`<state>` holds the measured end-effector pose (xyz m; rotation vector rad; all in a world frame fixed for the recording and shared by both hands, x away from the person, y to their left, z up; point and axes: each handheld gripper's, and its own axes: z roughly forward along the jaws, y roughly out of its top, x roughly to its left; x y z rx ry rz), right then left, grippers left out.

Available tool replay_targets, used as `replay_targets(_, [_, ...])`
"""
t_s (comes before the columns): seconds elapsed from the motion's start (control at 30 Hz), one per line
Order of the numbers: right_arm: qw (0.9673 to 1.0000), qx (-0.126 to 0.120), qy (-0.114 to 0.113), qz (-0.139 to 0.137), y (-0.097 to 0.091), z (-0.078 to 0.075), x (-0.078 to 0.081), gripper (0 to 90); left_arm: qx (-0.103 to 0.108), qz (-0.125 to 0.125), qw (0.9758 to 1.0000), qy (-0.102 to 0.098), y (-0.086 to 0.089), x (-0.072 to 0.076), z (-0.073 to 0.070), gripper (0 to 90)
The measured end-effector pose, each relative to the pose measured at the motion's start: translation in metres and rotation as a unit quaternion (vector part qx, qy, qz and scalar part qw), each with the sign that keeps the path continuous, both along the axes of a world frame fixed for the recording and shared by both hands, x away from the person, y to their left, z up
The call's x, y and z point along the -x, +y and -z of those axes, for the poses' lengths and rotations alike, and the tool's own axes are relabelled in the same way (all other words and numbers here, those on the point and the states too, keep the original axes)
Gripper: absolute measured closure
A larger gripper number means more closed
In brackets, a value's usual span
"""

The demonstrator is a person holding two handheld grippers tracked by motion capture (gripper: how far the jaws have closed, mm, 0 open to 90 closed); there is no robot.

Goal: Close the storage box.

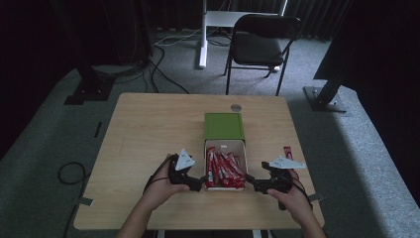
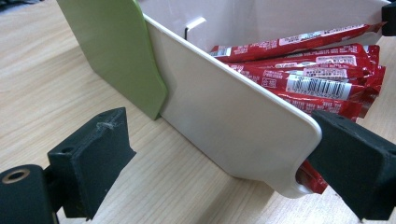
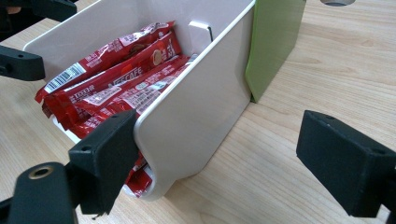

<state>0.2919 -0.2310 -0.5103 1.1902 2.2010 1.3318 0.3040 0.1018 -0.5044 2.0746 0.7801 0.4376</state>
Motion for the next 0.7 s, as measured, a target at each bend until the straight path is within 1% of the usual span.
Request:
replay_targets(0.3, [1.0,0.002,-0.002,0.008,-0.001,0.0,-0.004,12.7,0.003,0.002,1.0,0.005,-0.002,-0.005,0.0,8.2])
replay_targets(0.57, [0.9999,0.005,-0.003,0.01,0.001,-0.001,-0.009,12.6,0.004,-0.007,1.0,0.004,0.0,-0.012,0.001,8.2])
replay_targets(0.7, [0.9999,0.006,-0.004,0.011,0.001,-0.001,-0.012,12.4,0.007,-0.012,0.9999,0.008,0.001,-0.015,0.001,8.3])
